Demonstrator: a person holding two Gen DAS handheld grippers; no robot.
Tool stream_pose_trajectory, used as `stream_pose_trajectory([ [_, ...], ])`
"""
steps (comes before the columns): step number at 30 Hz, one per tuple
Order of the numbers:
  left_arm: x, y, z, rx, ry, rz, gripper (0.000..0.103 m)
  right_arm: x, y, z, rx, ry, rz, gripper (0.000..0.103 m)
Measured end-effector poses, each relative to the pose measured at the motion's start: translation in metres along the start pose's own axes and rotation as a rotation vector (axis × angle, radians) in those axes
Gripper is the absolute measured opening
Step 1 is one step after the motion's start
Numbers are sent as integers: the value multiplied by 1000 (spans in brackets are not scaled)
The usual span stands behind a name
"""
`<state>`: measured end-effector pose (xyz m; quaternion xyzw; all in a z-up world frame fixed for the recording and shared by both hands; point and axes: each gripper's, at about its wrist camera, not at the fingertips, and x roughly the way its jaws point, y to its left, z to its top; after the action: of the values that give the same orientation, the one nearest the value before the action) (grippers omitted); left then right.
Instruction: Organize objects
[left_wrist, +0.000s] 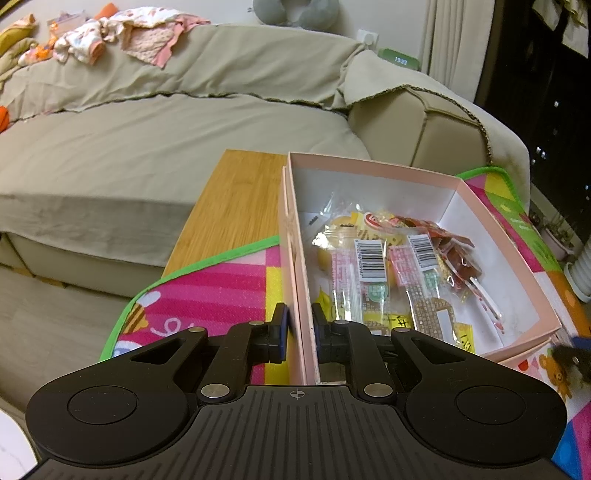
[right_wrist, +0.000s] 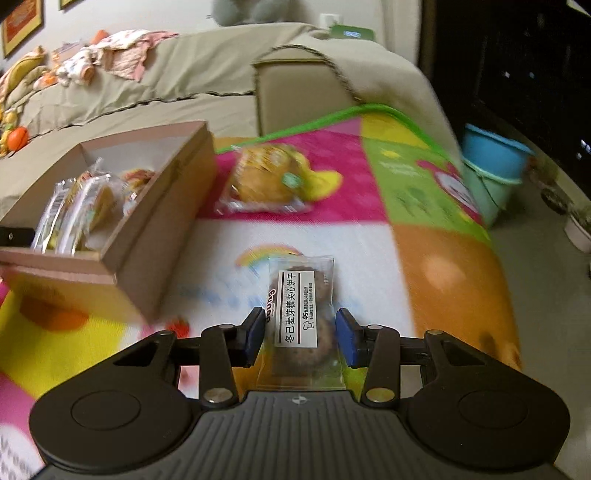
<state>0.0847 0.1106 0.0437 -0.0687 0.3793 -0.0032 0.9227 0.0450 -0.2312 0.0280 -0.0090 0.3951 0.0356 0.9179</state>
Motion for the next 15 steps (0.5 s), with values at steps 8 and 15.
stream_pose_trajectory([
  [8, 0, 0, 1, -4, -2, -4, 15, -39, 0, -32, -3, 43, 7, 43],
  [15, 0, 0, 1, -5, -2, -4, 15, -29, 8, -28, -9, 18, -2, 49],
])
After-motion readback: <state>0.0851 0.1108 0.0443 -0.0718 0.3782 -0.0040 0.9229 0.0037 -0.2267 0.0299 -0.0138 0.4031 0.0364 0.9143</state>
